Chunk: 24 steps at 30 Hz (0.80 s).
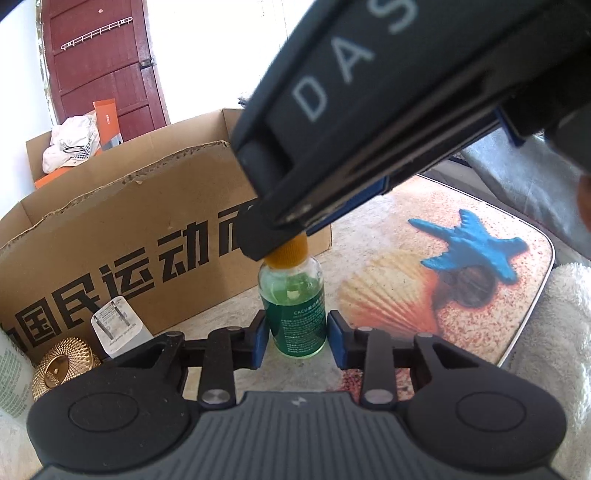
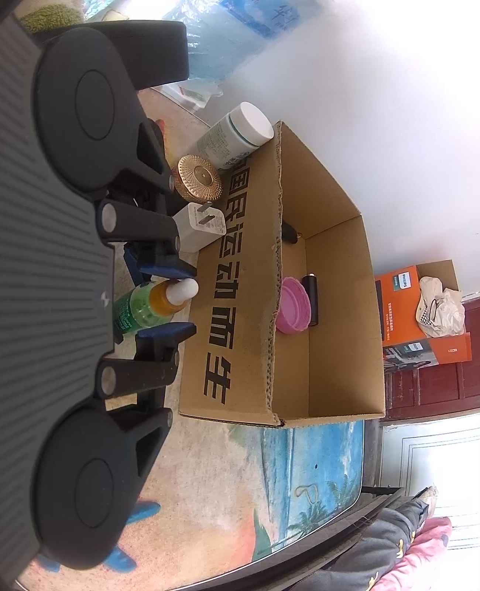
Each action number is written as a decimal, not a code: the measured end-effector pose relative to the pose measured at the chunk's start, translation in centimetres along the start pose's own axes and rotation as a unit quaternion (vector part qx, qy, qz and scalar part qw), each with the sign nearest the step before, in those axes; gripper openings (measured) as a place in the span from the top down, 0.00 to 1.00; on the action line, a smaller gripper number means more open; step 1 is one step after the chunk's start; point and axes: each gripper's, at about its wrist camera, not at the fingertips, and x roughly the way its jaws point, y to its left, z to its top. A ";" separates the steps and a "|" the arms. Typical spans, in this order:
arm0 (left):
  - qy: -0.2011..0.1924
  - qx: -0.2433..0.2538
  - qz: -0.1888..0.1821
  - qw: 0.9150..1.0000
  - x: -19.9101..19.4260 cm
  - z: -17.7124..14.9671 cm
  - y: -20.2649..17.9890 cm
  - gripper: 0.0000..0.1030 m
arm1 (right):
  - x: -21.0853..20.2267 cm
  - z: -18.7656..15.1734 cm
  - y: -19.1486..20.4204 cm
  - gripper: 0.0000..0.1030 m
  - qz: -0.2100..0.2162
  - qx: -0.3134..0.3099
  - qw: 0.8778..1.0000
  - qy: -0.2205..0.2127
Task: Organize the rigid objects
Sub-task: 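Grasp the green dropper bottle around its body with the right gripper, then carry the dropper bottle into the box and open the right gripper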
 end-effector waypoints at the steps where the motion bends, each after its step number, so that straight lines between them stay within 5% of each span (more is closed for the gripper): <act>1: -0.001 -0.001 0.000 1.000 0.0 -0.1 0.0 0.66 | 0.1 0.0 -0.1 0.76 0.001 0.001 1.000 0.002; 16: -0.018 -0.004 0.008 1.000 -2.5 0.6 -0.3 0.68 | -1.5 -0.5 0.3 0.81 -0.001 -0.004 1.000 -0.012; 24: -0.064 -0.009 0.036 0.997 -7.7 5.3 2.3 0.67 | -5.9 3.8 3.1 0.81 0.030 -0.051 0.996 -0.068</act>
